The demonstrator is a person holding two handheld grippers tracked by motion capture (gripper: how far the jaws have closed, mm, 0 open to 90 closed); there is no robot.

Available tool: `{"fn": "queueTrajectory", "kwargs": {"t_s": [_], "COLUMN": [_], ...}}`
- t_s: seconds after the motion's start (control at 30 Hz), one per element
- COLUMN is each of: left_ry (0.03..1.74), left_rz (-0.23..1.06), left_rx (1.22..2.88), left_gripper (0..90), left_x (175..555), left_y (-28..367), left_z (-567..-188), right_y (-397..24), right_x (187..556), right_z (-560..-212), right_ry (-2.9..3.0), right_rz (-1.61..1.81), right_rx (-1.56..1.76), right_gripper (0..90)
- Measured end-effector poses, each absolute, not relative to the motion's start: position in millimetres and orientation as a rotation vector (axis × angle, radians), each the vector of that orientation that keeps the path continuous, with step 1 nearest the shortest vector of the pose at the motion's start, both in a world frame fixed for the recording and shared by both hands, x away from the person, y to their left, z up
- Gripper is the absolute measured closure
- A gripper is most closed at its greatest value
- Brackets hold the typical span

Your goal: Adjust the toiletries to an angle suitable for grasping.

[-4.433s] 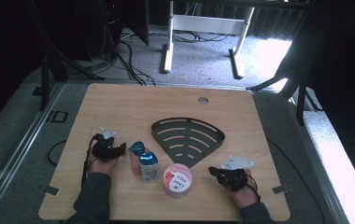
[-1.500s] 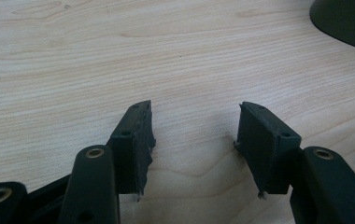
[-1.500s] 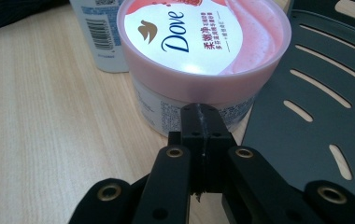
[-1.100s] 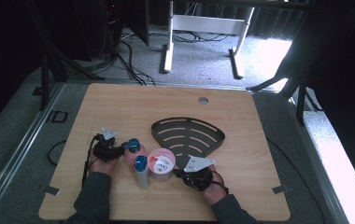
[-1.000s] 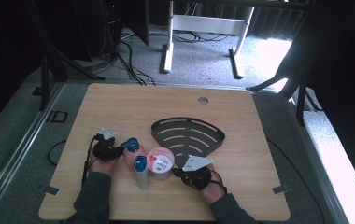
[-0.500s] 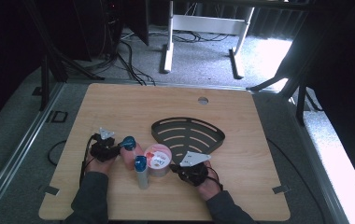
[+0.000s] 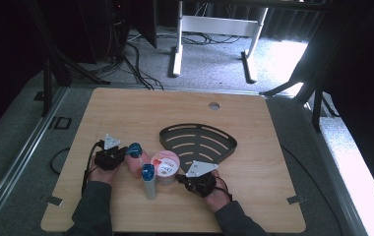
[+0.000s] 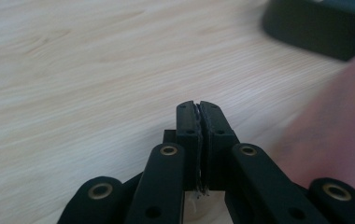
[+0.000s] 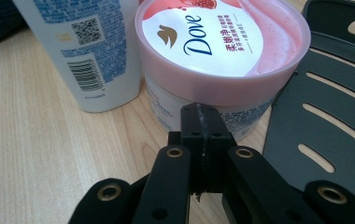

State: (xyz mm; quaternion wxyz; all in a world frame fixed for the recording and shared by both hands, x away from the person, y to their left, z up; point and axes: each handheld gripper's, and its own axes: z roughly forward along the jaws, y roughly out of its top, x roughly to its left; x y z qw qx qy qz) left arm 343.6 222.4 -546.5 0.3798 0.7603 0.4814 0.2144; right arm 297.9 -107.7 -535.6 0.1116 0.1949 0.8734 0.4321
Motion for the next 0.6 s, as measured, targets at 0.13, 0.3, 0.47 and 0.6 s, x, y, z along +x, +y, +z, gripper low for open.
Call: {"fn": "queueTrajectory", "kwargs": {"t_s": [0.13, 0.3, 0.47, 0.6], "left_ry": [1.180, 1.137, 1.098, 1.092], "left_rz": [0.503, 0.459, 0.461, 0.482], "left_rx": [1.940, 1.960, 2.004, 2.032], "left_gripper": [90.0, 90.0, 90.0, 90.0], "left_x": [341.4, 337.4, 329.1, 323.9], "left_y": [223.9, 226.4, 224.3, 222.6], "left_z": [-545.1, -543.9, -542.6, -541.7], "right_y": [-106.4, -105.1, -98.4, -91.5], "right_x": [300.8, 303.3, 303.7, 302.9], "right_z": [-535.6, -536.0, -536.3, -537.2], "right_ry": [2.566, 2.571, 2.585, 2.593], "right_rz": [1.271, 1.280, 1.277, 1.274], "right_rx": [0.570, 0.577, 0.558, 0.533], "right_gripper": [90.0, 90.0, 90.0, 90.0]}}
